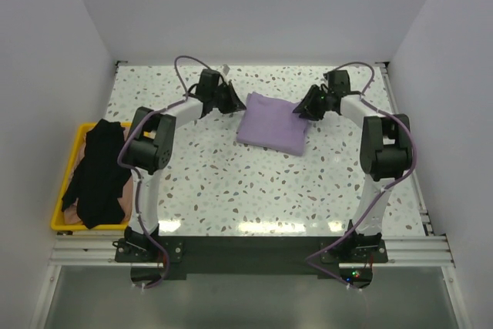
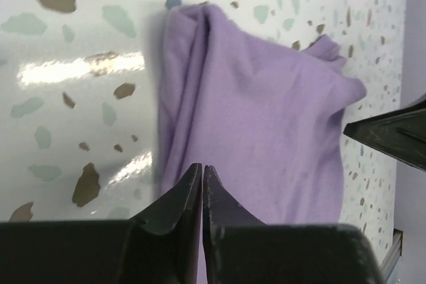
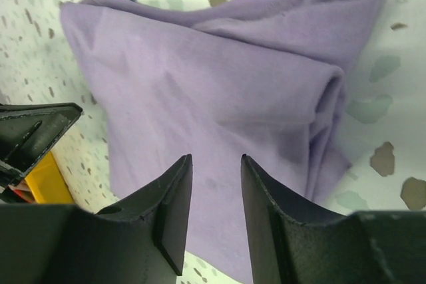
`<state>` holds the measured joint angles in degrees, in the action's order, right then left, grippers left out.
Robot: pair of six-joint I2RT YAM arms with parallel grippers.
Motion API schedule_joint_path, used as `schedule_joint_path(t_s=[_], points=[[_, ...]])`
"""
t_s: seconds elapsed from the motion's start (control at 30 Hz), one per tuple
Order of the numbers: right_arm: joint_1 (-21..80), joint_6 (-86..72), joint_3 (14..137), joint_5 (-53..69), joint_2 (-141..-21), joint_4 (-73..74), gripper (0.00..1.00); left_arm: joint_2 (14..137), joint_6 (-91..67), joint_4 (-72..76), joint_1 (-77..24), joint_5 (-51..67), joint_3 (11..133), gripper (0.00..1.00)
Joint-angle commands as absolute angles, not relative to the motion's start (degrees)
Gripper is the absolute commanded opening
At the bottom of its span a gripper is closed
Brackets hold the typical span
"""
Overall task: Fold and stack the t-shirts
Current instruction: Fold the tshirt
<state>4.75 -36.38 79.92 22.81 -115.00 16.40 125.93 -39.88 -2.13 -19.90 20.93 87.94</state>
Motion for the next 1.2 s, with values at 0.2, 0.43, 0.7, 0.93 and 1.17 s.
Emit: schedule_joint_path(t_s=[0.2, 0.43, 0.7, 0.93, 1.17], points=[[5.36, -38.67, 87.8, 26.45, -120.05, 9.58, 0.36, 128.84, -35.24, 9.14, -20.92, 31.2, 96.85, 0.12], [5.1, -39.99, 92.89, 27.77, -125.33, 9.49, 0.36, 139.2, -38.05, 12.83, -21.09, 30.15, 103.88, 0.17], [3.08, -40.34, 96.68, 29.96, -130.07, 10.02, 0.36, 144.84, -41.13, 9.06, -20.48, 22.69, 109.16, 0.18], [0.09, -41.22, 95.89, 32.52, -129.38, 9.14, 0.39, 144.67, -42.8, 8.09, -19.34, 20.57, 107.4, 0.17], [-2.2, -38.24, 94.49, 30.86, -122.37, 12.31, 0.43, 144.14, -42.98, 8.7, -19.34, 21.61, 107.31, 0.17]])
